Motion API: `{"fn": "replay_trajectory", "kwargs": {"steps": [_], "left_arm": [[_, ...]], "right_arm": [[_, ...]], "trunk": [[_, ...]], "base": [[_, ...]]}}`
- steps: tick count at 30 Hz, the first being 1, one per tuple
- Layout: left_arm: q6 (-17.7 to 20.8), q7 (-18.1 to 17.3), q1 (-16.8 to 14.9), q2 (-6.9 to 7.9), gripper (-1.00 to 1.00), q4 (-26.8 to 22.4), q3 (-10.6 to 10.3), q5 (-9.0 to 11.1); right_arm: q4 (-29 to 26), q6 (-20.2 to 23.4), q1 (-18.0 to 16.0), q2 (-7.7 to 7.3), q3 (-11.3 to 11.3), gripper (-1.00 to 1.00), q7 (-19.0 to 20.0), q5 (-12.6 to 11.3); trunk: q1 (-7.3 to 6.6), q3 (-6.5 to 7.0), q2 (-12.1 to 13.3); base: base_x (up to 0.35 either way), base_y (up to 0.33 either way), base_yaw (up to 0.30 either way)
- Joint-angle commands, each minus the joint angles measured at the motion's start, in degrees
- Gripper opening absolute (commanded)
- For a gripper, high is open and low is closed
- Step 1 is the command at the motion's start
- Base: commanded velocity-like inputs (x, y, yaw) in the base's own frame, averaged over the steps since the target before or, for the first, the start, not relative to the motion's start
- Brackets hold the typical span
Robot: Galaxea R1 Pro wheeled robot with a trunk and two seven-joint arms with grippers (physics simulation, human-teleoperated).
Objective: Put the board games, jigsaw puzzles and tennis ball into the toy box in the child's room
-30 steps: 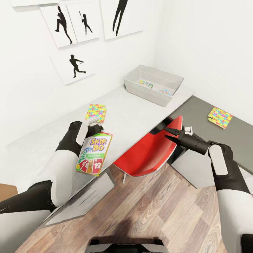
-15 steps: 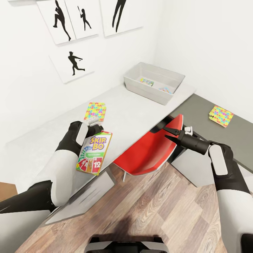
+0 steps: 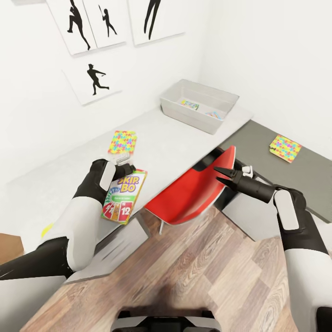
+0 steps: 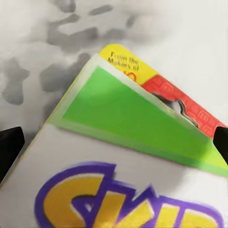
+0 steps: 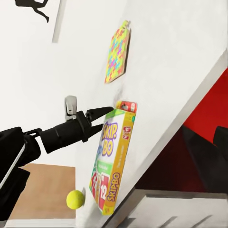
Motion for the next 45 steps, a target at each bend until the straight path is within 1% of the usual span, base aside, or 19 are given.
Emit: {"fn": "replay_trajectory", "kwargs": {"steps": [1,15,28,45], "left_arm": [[0.2,0.4,0.0,-0.06,1.0,-0.1,0.2,0.6],[0.2,0.4,0.0,0.02,1.0,-0.1,0.2,0.6],[0.2,0.4,0.0,0.02,1.0,-0.1,0.2,0.5],[0.2,0.4,0.0,-0.01,1.0,-0.1,0.2,0.6]], "right_arm": [[0.0,0.3,-0.1,0.0,-0.1,1.0,0.4,0.3],[0.0,0.3,-0.1,-0.02,-0.1,1.0,0.4,0.3],[0.0,0.3,-0.1,-0.02,-0.1,1.0,0.4,0.3],[-0.1,0.3,-0.1,-0.02,-0.1,1.0,0.4,0.3]], "trunk": [[0.01,-0.16,-0.1],[0.01,-1.41,-0.1],[0.01,-2.57,-0.1],[0.01,-2.72,-0.1]], "base": [[-0.212,-0.042,0.0],[-0.044,-0.004,0.0],[-0.087,0.047,0.0],[-0.006,0.0,0.0]]}}
